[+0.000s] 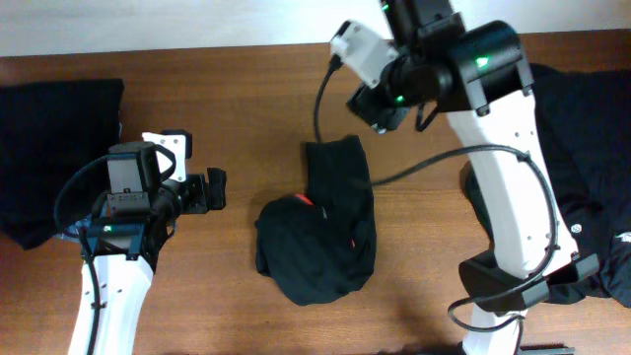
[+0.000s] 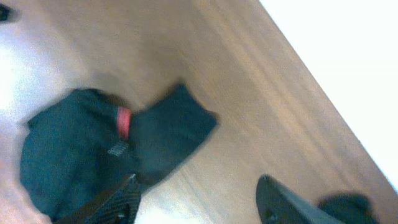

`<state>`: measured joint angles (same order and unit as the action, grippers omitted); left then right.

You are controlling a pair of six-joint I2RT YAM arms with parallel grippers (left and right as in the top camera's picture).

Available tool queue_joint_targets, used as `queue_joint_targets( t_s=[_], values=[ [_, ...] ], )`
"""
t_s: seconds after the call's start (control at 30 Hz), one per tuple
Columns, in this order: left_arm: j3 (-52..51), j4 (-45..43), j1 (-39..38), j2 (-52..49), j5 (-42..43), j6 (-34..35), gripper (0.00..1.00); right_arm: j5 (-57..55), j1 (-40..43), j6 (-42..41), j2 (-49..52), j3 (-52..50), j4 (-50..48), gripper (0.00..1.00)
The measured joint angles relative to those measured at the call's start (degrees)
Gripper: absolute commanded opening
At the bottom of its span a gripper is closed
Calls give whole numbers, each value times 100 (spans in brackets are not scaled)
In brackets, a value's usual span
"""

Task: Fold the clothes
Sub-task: 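Grasp the red-and-grey waistband with the left gripper and lift it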

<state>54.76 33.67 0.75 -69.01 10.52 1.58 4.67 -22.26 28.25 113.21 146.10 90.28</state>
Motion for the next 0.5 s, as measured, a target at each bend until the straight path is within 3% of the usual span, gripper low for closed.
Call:
queue_joint_targets(
  t_s=[0.27,0.5],
  values=[
    [0,-2,-160,0,627,2,94,-313,962,-813,2,-85,212,79],
    [7,-11,-1311,-363,883,267,95,96,1469,-1023,2,-90,409,80]
  ],
)
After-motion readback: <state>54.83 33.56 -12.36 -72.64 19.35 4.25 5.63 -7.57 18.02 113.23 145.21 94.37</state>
